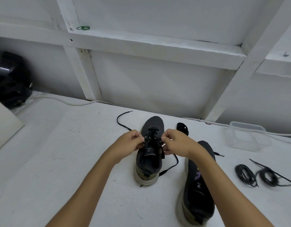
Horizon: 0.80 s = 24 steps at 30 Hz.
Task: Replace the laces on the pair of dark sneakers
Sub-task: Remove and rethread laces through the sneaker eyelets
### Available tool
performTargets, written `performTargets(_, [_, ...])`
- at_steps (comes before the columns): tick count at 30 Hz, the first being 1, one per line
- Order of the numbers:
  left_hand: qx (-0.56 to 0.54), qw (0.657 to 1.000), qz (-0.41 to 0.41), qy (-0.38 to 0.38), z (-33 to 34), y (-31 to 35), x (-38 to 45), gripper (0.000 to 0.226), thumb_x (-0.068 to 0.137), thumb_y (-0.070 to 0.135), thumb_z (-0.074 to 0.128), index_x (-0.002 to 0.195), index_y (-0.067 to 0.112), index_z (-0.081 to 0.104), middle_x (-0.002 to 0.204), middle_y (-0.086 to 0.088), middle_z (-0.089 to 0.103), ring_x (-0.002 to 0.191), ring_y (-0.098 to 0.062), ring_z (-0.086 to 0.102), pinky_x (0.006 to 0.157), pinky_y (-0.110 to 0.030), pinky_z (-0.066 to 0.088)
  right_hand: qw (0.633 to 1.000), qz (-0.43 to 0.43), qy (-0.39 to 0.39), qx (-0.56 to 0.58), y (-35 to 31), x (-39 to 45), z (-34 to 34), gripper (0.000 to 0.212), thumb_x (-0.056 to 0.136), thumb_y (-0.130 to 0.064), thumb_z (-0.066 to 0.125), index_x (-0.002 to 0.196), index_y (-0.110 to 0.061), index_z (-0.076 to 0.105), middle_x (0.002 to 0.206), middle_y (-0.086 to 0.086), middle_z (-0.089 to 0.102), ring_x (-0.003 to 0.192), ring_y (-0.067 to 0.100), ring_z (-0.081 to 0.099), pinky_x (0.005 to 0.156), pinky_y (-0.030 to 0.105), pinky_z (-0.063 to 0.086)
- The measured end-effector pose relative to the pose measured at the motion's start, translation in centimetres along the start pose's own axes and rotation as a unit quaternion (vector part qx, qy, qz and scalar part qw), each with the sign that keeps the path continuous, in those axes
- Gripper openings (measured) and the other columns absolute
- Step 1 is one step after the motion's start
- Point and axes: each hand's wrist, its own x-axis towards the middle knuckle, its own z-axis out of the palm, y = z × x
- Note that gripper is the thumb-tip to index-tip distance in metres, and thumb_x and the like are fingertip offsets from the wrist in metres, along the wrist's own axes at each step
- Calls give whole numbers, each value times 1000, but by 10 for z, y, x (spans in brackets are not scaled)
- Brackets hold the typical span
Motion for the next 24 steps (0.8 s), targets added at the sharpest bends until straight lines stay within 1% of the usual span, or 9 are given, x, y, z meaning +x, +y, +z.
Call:
performTargets(4, [-15,1000,-11,7,1,2,-1,16,99,28,53,93,19,64,92,4,75,88,-5,72,96,-39,56,999,-5,13,34,-2,-2,2,17,99,-25,50,95,-14,62,96,4,73,79,11,76,75,32,64])
performTargets(6, [25,1000,11,5,2,9,-1,15,95,39,59,94,27,68,93,8,74,85,-3,72,90,-36,57,1000,-20,19,13,-8,-1,3,17,96,-35,60,96,-19,67,93,2,74,75,13,76,72,30,64])
performTargets(8, [85,996,33,-9,1,15,-1,15,88,48,65,89,35,72,90,13,73,83,-2,71,85,-32,56,998,-38,15,-38,-12,0,3,16,94,-41,65,95,-25,69,91,2,75,72,14,76,74,33,64])
performTargets(11, [124,992,35,-7,0,19,1,13,92,37,64,85,32,72,85,12,74,83,-6,71,87,-36,57,995,-50,17,-87,-13,1,3,10,98,-28,60,90,-25,67,91,2,75,70,13,75,78,36,64])
performTargets(15, [52,998,-26,-9,-1,11,2,19,101,26,48,100,16,63,100,1,73,84,-4,74,98,-44,54,999,-10,25,17,-9,-2,4,16,96,-19,48,88,-14,60,91,6,75,73,15,77,66,29,63])
performTargets(17, [-6,999,-48,1,-6,4,0,23,102,24,41,101,10,59,102,-3,74,87,-8,75,100,-46,52,998,4,41,41,-5,-4,4,17,97,-19,45,88,-14,58,94,7,74,73,16,77,66,29,62])
performTargets(19, [-3,999,-36,3,-11,2,-2,23,102,27,43,99,12,60,95,2,75,89,-7,75,96,-44,55,998,3,37,50,-5,-5,4,15,99,-20,45,91,-15,58,95,7,73,74,15,76,66,28,61])
performTargets(22, [71,997,13,-11,-10,9,-4,16,99,40,53,100,29,64,103,8,69,84,0,72,83,-33,58,999,-11,7,39,-11,-3,3,12,99,-20,50,97,-17,61,91,6,74,75,15,76,66,26,61])
performTargets(24, [119,992,35,-14,-5,16,-2,14,97,44,56,105,37,66,101,10,67,80,0,71,72,-25,53,1000,-18,5,13,-15,-2,3,13,99,-24,52,97,-18,64,88,3,75,75,13,76,66,26,62])
